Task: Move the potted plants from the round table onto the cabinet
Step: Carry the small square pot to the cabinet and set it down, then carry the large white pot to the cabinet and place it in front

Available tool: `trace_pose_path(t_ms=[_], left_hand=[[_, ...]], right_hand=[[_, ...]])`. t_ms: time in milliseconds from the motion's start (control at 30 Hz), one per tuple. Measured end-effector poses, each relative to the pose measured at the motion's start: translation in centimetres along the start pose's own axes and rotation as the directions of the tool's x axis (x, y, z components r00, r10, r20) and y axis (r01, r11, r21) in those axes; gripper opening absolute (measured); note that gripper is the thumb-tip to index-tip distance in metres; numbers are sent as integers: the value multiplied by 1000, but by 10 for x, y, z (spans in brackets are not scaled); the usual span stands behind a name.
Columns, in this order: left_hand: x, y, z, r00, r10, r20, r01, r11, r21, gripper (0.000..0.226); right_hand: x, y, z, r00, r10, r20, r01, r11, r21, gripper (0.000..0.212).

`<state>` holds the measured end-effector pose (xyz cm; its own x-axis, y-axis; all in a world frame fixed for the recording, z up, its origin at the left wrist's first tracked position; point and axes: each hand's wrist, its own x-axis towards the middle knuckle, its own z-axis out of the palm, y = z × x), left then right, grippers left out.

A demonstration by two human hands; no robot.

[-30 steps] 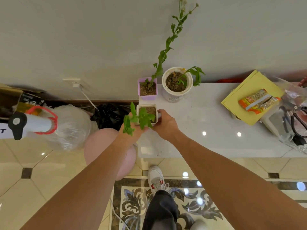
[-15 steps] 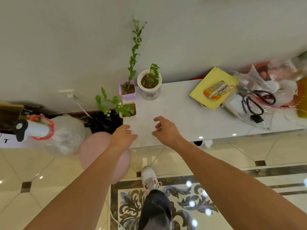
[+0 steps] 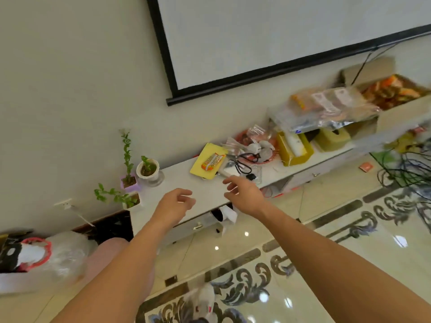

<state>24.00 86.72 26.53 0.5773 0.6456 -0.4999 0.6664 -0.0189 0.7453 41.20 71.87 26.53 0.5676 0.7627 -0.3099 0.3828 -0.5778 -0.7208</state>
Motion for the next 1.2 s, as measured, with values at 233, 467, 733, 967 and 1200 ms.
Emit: trace_pose_path(t_ms=[233, 467, 733, 967, 1200], left_hand=[[-43, 125, 114, 937, 201, 285, -257, 950, 175, 27], [-120, 224, 271, 720, 378, 582, -564, 807, 173, 30], [-277, 192, 469, 364, 264, 893, -722, 686, 91, 33], [-394, 91, 593, 163, 72, 984, -799, 595, 89, 32], [-463, -20, 677, 23, -78, 997, -849, 525, 61, 37]], right_hand=[[-120, 64, -134, 951, 185, -248, -172, 982, 71, 33], [-303, 158, -245, 735, 405, -543, -342, 914, 218, 30], [-566, 290, -201, 301, 725, -619, -537, 665, 518, 23], [-753, 354, -74, -45, 854, -519, -536, 417, 734, 27], [-867, 382, 62, -407, 832, -378, -425, 193, 884, 35]])
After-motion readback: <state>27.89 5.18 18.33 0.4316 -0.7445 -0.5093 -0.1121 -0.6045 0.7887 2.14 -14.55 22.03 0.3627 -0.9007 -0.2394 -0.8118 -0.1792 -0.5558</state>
